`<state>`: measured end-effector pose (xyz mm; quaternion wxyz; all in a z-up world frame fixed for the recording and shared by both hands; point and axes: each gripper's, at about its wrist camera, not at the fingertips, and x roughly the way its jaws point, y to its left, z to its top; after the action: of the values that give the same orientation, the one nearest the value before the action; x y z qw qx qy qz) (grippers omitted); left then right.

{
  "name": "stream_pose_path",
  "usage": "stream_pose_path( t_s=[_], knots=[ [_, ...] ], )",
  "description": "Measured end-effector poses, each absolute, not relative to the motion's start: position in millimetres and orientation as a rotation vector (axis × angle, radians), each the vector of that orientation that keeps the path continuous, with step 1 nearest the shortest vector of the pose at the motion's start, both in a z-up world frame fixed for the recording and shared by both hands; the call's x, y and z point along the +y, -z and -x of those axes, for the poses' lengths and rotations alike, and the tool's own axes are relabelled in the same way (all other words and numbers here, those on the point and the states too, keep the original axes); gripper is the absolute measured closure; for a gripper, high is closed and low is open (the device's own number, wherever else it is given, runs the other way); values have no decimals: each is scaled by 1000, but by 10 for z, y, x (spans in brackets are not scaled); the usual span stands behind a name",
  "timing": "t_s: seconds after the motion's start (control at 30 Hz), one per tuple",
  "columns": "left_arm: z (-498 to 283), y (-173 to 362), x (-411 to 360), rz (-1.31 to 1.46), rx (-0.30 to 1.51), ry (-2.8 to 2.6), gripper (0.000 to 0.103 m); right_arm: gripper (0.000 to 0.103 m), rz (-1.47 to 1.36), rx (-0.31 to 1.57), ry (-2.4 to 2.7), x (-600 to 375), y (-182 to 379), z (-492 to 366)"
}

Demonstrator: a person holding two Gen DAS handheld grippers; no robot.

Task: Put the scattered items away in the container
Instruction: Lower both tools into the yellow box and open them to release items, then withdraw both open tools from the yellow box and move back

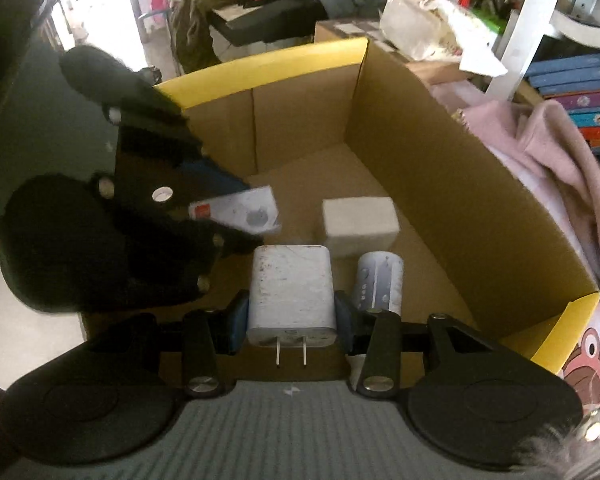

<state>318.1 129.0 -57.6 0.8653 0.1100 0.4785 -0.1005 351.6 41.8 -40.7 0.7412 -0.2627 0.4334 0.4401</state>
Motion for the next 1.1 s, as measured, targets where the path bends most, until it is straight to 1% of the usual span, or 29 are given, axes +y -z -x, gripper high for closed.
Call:
stream_pose_path(
  t_s=[0.13, 0.3, 0.37, 0.4, 0.43, 0.53, 0.57, 0.6, 0.73, 0.77, 0.83, 0.9, 1.1],
  knots=[
    [-3150, 543, 1330, -200, 997, 192, 73, 61, 576, 951, -961, 413, 395, -3520],
    [-3086, 468, 1324, -200, 974, 159, 67, 61, 557, 919, -963, 376, 364, -3503],
    [-3038, 429, 1336, -186, 964, 151, 66, 55, 538, 910, -946, 343, 344, -3502],
    [-3012, 403, 1341, -176, 955, 149, 63, 50, 533, 893, -928, 320, 327, -3489],
    [-2988, 379, 1341, -165, 946, 148, 62, 48, 529, 872, -908, 288, 306, -3467],
    [-2890, 280, 1324, -147, 907, 129, 50, 48, 490, 847, -879, 178, 237, -3418],
    [-2852, 241, 1309, -151, 890, 111, 42, 48, 467, 837, -872, 122, 199, -3392],
    [-2819, 203, 1299, -149, 872, 99, 37, 47, 448, 826, -865, 71, 162, -3366],
    [-2634, 38, 1298, -100, 801, 94, 29, 35, 379, 769, -841, -123, 6, -3209],
    [-2584, 10, 1297, -92, 785, 88, 26, 34, 360, 756, -834, -174, -32, -3159],
    [-2485, -32, 1297, -75, 761, 76, 23, 33, 337, 738, -815, -244, -84, -3078],
    [-2381, -72, 1301, -56, 740, 65, 16, 33, 320, 716, -789, -304, -125, -2990],
    [-2025, -226, 1247, -10, 661, 45, 7, 32, 249, 655, -698, -530, -236, -2682]
  ],
)
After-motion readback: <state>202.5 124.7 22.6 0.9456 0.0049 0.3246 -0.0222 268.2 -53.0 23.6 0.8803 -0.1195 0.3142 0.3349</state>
